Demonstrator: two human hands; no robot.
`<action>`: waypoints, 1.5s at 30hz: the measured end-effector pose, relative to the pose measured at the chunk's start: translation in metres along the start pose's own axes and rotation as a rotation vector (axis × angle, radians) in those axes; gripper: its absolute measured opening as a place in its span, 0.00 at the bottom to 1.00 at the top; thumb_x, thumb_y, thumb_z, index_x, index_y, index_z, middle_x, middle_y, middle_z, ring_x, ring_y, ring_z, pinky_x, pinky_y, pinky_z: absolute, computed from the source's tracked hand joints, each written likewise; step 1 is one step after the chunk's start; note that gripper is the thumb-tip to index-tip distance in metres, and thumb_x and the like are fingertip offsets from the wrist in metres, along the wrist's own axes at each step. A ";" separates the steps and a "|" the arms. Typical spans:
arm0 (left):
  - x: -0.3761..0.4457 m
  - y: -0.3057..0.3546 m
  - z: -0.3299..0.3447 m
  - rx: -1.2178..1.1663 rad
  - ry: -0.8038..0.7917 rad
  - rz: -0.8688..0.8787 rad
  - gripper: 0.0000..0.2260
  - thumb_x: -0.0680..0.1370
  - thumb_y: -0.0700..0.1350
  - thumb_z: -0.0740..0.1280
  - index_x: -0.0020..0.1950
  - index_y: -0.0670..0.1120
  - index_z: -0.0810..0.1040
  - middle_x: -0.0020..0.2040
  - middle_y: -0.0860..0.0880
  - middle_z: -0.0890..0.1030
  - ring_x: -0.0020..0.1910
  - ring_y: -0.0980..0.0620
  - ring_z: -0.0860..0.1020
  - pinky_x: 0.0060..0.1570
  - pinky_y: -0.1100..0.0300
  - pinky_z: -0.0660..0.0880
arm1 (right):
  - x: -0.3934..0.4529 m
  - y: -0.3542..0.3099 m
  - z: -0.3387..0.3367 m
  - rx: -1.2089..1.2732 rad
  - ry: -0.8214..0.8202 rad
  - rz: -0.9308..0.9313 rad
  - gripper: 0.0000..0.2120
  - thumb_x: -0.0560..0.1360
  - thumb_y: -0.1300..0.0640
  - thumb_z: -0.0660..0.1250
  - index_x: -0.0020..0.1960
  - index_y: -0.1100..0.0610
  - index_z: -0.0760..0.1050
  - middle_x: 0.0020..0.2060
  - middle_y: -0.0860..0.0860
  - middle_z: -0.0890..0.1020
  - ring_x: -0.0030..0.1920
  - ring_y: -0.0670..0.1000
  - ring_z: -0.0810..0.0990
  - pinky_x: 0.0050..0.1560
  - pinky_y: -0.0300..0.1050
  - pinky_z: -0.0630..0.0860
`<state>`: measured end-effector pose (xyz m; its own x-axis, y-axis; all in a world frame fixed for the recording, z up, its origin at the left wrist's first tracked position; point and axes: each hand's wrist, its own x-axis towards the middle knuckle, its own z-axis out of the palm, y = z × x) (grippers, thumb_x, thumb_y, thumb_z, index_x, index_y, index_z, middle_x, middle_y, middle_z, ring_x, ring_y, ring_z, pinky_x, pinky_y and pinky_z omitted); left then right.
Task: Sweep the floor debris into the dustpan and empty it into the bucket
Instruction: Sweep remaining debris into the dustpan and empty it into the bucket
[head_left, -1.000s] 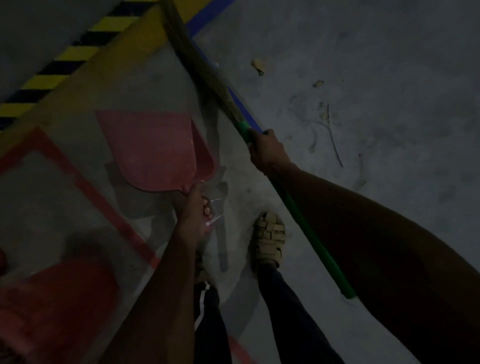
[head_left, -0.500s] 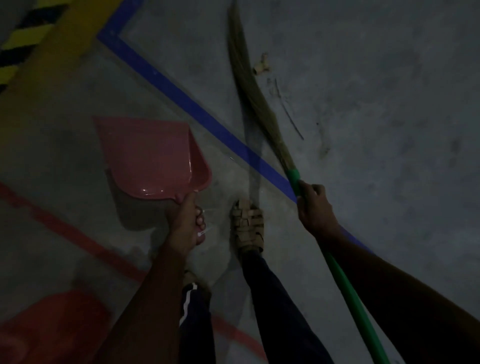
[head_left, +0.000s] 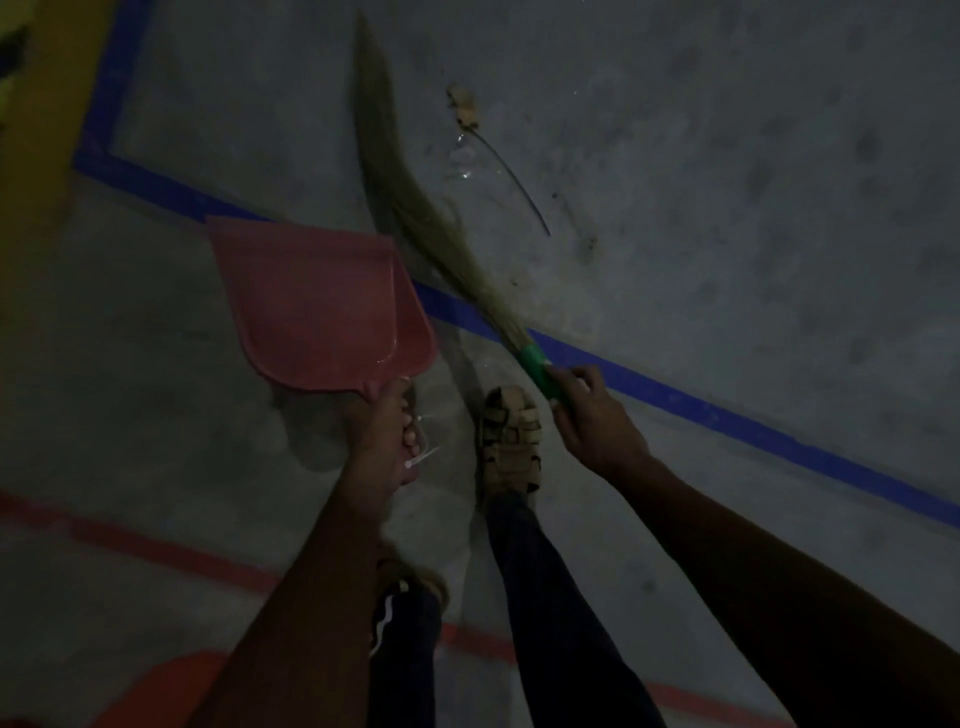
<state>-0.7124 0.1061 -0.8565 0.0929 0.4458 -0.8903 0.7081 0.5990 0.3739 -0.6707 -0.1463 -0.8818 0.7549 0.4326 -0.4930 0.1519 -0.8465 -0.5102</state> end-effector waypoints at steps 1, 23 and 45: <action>0.002 0.000 0.001 0.014 -0.001 0.000 0.14 0.77 0.45 0.70 0.36 0.44 0.68 0.25 0.48 0.66 0.15 0.55 0.62 0.20 0.69 0.60 | 0.005 0.002 0.005 -0.010 -0.019 0.021 0.23 0.82 0.54 0.61 0.75 0.53 0.64 0.61 0.58 0.69 0.41 0.58 0.77 0.39 0.51 0.76; 0.003 -0.008 0.028 0.124 -0.061 -0.015 0.15 0.76 0.43 0.68 0.32 0.45 0.67 0.22 0.50 0.67 0.16 0.54 0.62 0.21 0.68 0.60 | -0.058 0.058 -0.007 0.003 0.075 0.126 0.24 0.79 0.60 0.66 0.73 0.56 0.66 0.62 0.57 0.67 0.30 0.53 0.74 0.29 0.48 0.74; 0.010 -0.018 0.017 0.144 -0.009 -0.060 0.13 0.76 0.42 0.67 0.33 0.45 0.68 0.21 0.51 0.66 0.15 0.55 0.61 0.20 0.68 0.59 | -0.023 0.063 -0.006 -0.060 0.125 0.143 0.26 0.79 0.58 0.65 0.74 0.56 0.63 0.63 0.59 0.66 0.31 0.54 0.74 0.28 0.47 0.73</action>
<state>-0.7120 0.0887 -0.8763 0.0528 0.4057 -0.9125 0.8058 0.5224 0.2789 -0.6747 -0.2115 -0.8985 0.8442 0.2676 -0.4645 0.0722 -0.9154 -0.3961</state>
